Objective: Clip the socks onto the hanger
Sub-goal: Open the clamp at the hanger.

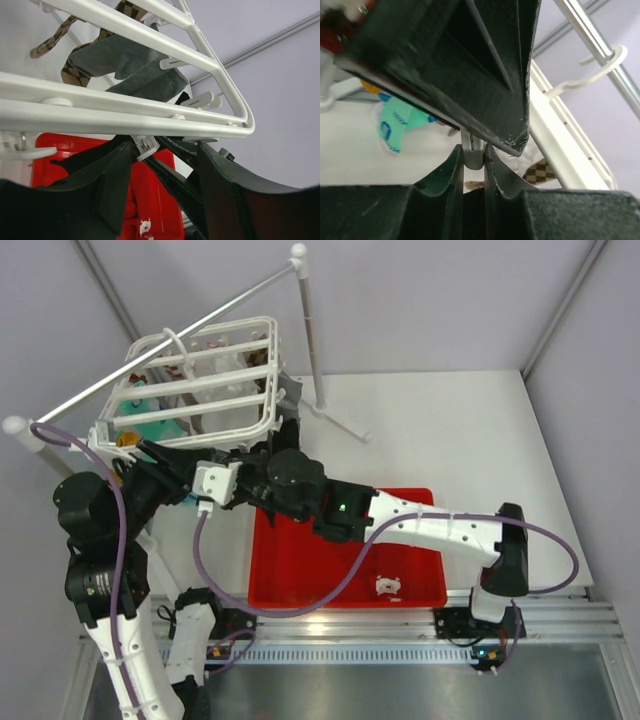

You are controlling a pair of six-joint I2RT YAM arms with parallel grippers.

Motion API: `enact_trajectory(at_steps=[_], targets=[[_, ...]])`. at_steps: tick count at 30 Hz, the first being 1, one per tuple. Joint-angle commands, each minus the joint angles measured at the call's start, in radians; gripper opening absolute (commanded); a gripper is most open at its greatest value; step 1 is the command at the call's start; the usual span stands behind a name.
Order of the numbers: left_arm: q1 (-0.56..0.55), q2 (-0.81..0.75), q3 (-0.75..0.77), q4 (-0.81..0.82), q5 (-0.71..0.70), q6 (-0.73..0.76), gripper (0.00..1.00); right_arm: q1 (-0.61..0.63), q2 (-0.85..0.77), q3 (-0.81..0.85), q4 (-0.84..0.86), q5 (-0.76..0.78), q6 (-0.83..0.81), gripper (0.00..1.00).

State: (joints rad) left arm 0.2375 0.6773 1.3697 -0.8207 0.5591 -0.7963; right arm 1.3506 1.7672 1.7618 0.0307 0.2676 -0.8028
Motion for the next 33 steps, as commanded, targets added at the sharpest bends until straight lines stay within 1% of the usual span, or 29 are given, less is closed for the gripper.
enact_trajectory(at_steps=[1, 3, 8, 11, 14, 17, 21, 23, 27, 33], targets=[[-0.001, -0.001, 0.031, 0.075, 0.067, 0.028, 0.59, -0.047, -0.107, -0.021, -0.052, -0.161, 0.167, 0.00], [-0.003, -0.002, 0.037, 0.098, 0.077, 0.042, 0.60, -0.065, -0.126, -0.030, -0.049, -0.198, 0.201, 0.00], [-0.003, 0.016, 0.068, 0.075, 0.078, 0.100, 0.63, -0.106, -0.152, -0.036, -0.038, -0.263, 0.289, 0.00], [-0.001, 0.022, 0.071, 0.080, 0.081, 0.112, 0.63, -0.128, -0.163, -0.039, -0.038, -0.358, 0.349, 0.00], [-0.003, 0.019, 0.058, 0.117, 0.110, 0.112, 0.63, -0.145, -0.167, -0.039, -0.038, -0.402, 0.387, 0.00], [-0.003, 0.005, 0.025, 0.187, 0.133, 0.097, 0.63, -0.165, -0.166, -0.032, -0.038, -0.448, 0.438, 0.00], [-0.003, -0.027, -0.047, 0.339, 0.163, 0.043, 0.63, -0.182, -0.164, -0.021, -0.051, -0.487, 0.488, 0.00], [-0.003, -0.028, -0.070, 0.382, 0.176, 0.011, 0.62, -0.189, -0.163, -0.019, -0.049, -0.505, 0.502, 0.00], [-0.003, -0.021, -0.089, 0.399, 0.144, 0.008, 0.61, -0.202, -0.163, -0.010, -0.051, -0.539, 0.550, 0.00], [-0.003, -0.010, -0.100, 0.439, 0.139, -0.001, 0.60, -0.212, -0.157, -0.005, -0.046, -0.582, 0.590, 0.00]])
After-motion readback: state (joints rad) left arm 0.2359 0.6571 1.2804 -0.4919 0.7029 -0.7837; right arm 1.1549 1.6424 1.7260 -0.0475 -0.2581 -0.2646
